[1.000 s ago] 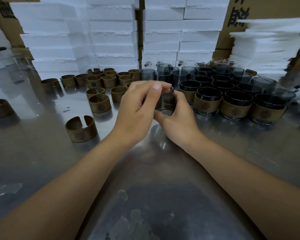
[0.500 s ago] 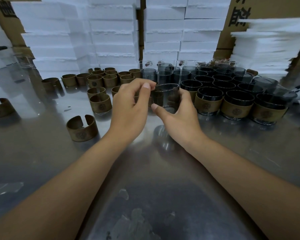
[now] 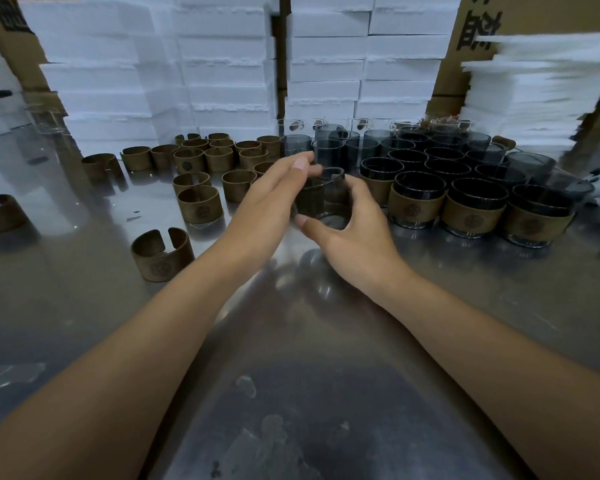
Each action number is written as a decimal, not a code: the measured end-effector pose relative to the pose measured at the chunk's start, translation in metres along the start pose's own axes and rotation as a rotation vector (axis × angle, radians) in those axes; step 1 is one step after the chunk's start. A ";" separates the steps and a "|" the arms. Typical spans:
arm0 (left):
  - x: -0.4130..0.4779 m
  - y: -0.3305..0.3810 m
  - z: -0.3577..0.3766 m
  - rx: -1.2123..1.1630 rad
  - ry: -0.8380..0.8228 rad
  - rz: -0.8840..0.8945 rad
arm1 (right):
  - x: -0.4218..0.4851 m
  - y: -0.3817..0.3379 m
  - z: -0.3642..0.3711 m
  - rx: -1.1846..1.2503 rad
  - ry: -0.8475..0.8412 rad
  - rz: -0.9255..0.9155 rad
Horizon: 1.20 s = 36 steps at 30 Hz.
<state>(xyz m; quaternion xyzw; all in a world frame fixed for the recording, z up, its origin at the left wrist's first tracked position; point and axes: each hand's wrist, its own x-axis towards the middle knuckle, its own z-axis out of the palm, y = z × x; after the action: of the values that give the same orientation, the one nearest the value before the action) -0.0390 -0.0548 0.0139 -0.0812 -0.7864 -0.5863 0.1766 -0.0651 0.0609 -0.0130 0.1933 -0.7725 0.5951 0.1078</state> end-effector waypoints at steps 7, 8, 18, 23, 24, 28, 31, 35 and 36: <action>-0.006 0.005 0.003 0.061 -0.027 0.061 | -0.001 -0.001 0.000 0.005 -0.036 -0.018; -0.007 0.005 0.004 0.053 -0.011 0.067 | -0.001 0.000 0.000 0.013 -0.033 -0.014; -0.003 -0.005 0.004 0.163 0.112 0.055 | -0.002 -0.001 0.001 0.009 -0.045 -0.040; -0.006 0.000 0.006 0.178 0.062 0.134 | -0.003 -0.002 0.000 -0.001 -0.085 -0.052; -0.007 0.001 0.007 0.193 0.050 0.162 | -0.003 -0.002 0.000 0.000 -0.090 -0.057; -0.011 0.007 0.010 0.181 0.032 0.252 | -0.002 -0.002 0.000 0.009 -0.077 -0.058; -0.012 0.008 0.010 0.133 0.038 0.275 | -0.001 0.000 0.000 0.030 -0.040 -0.034; -0.012 0.008 0.009 0.078 0.057 0.292 | 0.002 0.004 0.000 0.062 0.022 0.017; -0.012 0.008 0.008 0.075 0.070 0.298 | 0.003 0.005 0.000 0.067 0.035 0.026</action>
<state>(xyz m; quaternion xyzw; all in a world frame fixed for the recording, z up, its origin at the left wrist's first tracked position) -0.0269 -0.0436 0.0147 -0.1696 -0.7805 -0.5262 0.2919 -0.0696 0.0615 -0.0161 0.1762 -0.7528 0.6252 0.1069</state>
